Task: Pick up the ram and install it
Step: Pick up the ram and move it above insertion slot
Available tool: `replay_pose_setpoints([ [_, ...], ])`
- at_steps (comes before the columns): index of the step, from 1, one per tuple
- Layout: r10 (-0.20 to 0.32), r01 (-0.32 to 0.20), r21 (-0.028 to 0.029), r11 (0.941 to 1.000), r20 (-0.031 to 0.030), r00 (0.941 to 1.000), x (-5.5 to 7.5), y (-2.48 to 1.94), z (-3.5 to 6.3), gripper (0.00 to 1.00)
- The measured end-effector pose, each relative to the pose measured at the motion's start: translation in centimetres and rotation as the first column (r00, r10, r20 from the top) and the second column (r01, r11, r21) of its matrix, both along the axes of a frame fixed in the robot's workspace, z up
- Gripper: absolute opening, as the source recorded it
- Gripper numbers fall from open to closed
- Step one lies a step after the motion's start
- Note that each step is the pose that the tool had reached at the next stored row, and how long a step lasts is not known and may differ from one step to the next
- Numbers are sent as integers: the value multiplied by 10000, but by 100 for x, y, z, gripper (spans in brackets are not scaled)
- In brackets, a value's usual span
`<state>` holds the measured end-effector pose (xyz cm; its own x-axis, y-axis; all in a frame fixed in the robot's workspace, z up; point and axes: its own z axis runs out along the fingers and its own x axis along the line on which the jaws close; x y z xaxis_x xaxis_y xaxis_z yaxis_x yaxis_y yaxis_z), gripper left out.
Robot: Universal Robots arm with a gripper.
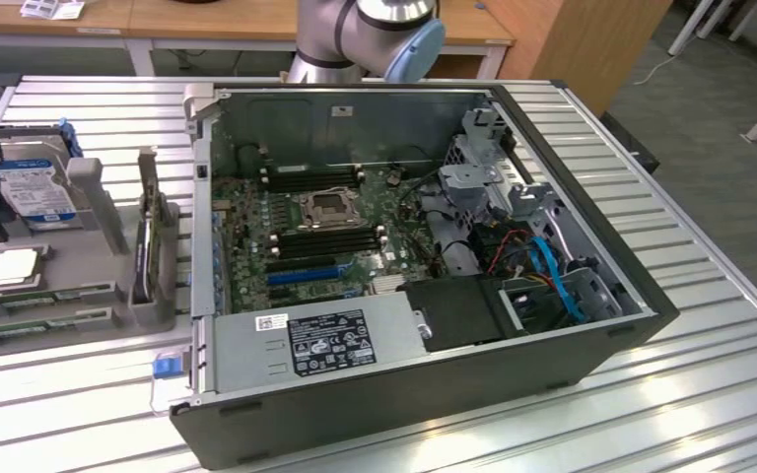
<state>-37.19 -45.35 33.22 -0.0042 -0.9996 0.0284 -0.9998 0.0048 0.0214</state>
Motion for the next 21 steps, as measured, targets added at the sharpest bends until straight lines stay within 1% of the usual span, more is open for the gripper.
replay_pose_setpoints([
  [10, -29, 29, 1, 10000, 0, 10000, 0, -1, -183, 30],
  [21, -245, 245, 0, 9997, 0, 9997, -25, -1, -383, 30],
])
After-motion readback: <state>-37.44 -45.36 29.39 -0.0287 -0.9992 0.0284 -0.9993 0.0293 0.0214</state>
